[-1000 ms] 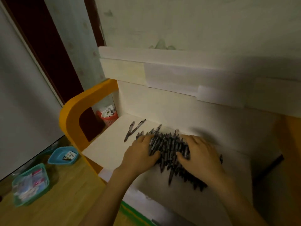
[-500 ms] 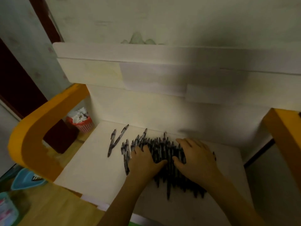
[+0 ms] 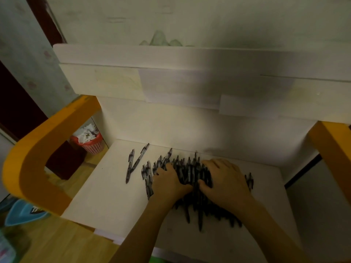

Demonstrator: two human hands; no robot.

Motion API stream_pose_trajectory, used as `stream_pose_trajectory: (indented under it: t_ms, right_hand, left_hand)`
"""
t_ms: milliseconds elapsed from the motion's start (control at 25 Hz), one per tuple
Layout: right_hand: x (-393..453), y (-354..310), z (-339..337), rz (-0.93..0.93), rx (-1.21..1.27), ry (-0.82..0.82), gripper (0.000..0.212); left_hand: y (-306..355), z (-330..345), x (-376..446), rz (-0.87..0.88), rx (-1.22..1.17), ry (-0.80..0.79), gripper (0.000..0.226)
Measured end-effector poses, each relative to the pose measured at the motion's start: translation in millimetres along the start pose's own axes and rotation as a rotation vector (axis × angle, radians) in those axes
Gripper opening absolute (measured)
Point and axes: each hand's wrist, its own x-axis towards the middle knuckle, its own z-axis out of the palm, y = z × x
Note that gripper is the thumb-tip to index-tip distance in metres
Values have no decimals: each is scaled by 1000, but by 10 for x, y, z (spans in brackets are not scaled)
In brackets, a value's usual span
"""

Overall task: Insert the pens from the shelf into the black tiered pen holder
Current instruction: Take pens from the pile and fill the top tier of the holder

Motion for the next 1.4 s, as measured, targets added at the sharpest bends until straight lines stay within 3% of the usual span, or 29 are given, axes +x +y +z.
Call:
stream_pose_trajectory:
  t_ms: [280, 600, 800, 1080, 1400]
  right_hand:
    - [-23, 2, 10, 4, -19, -19, 61]
    - [2, 10, 5, 7, -25, -17, 56]
    - [45, 3, -8, 5, -12, -3, 58]
    - [62, -2, -32, 7, -6, 2, 53]
    - [84, -12, -110, 21, -5, 27, 49]
  left_hand:
    - [48, 88, -8, 99, -52, 69, 65]
    - [21, 49, 99, 108, -214, 22, 46]
    - [-39, -23, 201, 109, -206, -5, 20]
    - [-89, -38, 204, 108, -158, 23, 34]
    - [-100, -187, 178, 135, -129, 109, 34]
